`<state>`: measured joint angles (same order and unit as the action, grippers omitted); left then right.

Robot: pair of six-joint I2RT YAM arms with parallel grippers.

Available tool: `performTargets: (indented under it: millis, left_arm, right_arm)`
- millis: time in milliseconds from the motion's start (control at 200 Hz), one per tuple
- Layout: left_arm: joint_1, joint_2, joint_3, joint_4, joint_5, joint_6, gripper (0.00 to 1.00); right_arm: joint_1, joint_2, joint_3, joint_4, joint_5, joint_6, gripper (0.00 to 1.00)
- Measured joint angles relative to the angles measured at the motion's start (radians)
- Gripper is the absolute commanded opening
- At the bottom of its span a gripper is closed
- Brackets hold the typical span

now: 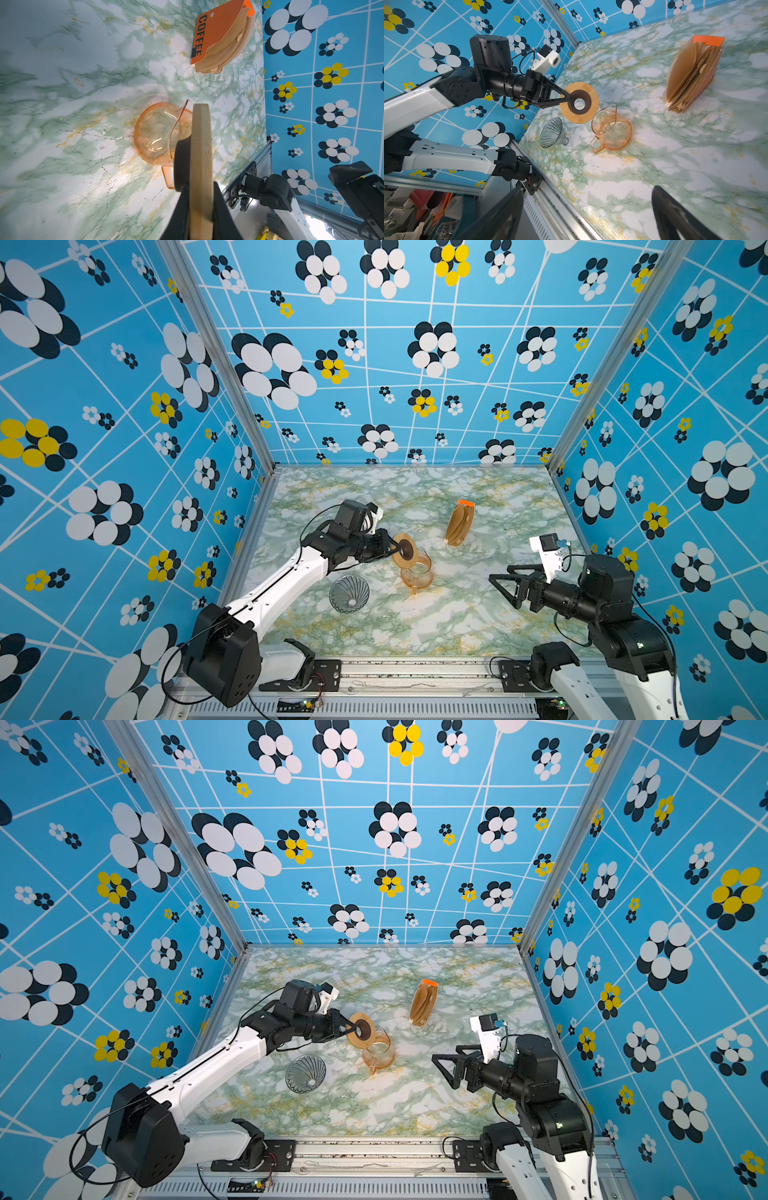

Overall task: Place the coffee filter in the dripper
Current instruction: 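Carry the ring over the pitcher with the left gripper while the right arm shifts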

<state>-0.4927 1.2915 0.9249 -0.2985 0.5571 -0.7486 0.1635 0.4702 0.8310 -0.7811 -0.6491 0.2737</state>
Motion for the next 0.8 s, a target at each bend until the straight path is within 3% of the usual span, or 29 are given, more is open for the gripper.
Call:
performTargets:
  millis: [440, 800]
  left_arm:
    - [-0.019, -0.017, -0.126, 0.332, 0.056, -0.201, 0.16]
    - [-0.034, 0.031, -0.166, 0.462, 0.120, -0.253, 0.16]
  right_arm:
    - [0.000, -0.067, -0.019, 0.004, 0.044, 0.000, 0.98]
    - [0.000, -0.081, -0.023, 0.004, 0.060, 0.000, 0.98]
